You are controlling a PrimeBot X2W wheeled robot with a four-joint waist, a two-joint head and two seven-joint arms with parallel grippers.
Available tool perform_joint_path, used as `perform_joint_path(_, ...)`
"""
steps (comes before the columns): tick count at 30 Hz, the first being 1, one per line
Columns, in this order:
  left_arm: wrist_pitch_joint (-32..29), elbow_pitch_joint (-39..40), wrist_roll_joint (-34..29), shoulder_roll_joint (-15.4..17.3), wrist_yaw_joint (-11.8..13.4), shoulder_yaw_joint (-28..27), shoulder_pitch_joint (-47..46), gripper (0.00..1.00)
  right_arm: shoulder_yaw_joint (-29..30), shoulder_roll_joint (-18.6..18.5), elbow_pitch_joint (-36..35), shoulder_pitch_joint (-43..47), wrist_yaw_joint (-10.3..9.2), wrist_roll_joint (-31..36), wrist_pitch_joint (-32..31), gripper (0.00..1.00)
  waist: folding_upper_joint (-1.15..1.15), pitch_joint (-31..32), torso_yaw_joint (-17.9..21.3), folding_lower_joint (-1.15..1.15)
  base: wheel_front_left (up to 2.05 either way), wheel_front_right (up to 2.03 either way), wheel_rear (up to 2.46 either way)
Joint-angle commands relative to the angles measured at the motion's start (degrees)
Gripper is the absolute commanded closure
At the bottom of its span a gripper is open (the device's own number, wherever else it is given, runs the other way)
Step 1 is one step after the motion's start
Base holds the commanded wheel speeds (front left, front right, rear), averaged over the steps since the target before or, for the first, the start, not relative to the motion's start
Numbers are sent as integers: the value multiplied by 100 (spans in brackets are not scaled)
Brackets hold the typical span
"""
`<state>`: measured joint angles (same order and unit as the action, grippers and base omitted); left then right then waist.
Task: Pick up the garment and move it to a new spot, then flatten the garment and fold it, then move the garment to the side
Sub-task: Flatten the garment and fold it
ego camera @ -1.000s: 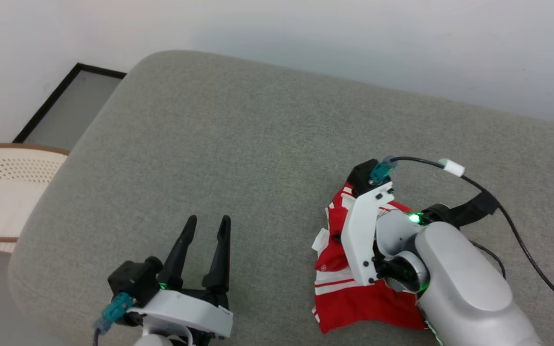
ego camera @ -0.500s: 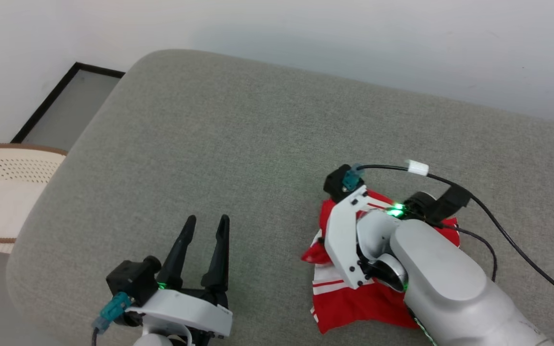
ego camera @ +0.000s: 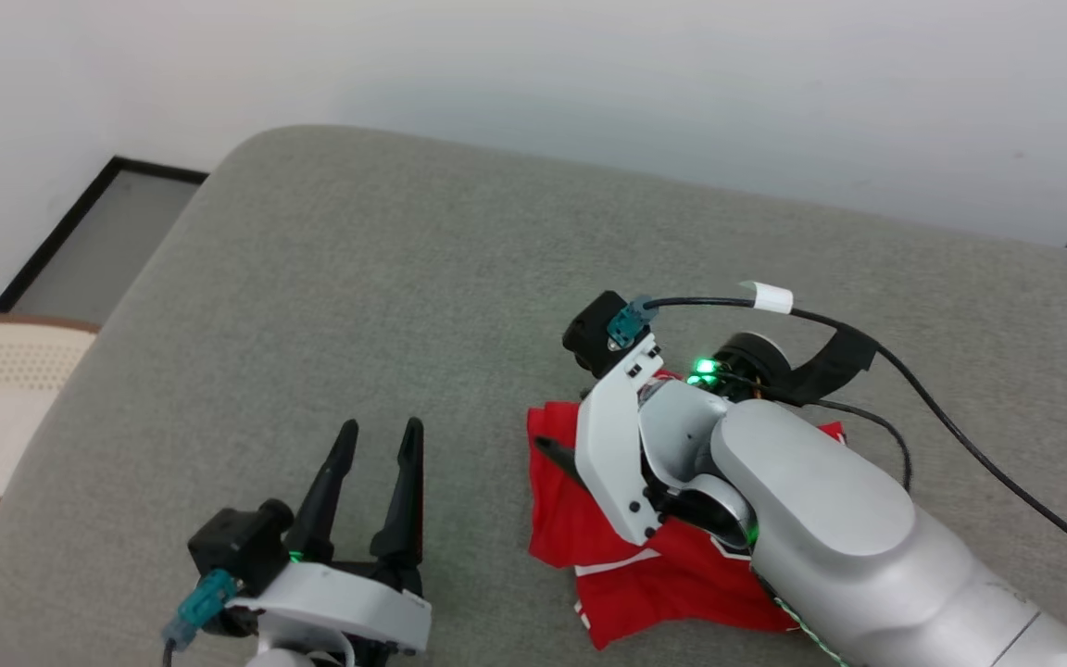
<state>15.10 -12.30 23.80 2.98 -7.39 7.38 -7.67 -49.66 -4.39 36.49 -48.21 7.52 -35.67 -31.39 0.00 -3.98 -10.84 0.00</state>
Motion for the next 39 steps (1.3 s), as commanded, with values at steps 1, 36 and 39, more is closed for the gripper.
perform_joint_path(1, 2, 15, -43, 42, -15, -29, 95, 0, -162, -122, -189, -78, -7, -168, 201, 0, 0, 108, 144, 0, 0, 0, 0)
perform_joint_path(36, 2, 750, -483, 77, -14, -617, 1055, 0, 3203, -1333, -2206, 3408, -8, 1801, 4660, 0, 0, 468, 1903, 0, 0, 0, 0)
perform_joint_path(39, 2, 777, -434, 62, -14, -680, 1059, 0, 3773, -1168, -2475, 3903, -8, 2040, 4661, 0, 0, 469, 1943, 0, 0, 0, 0)
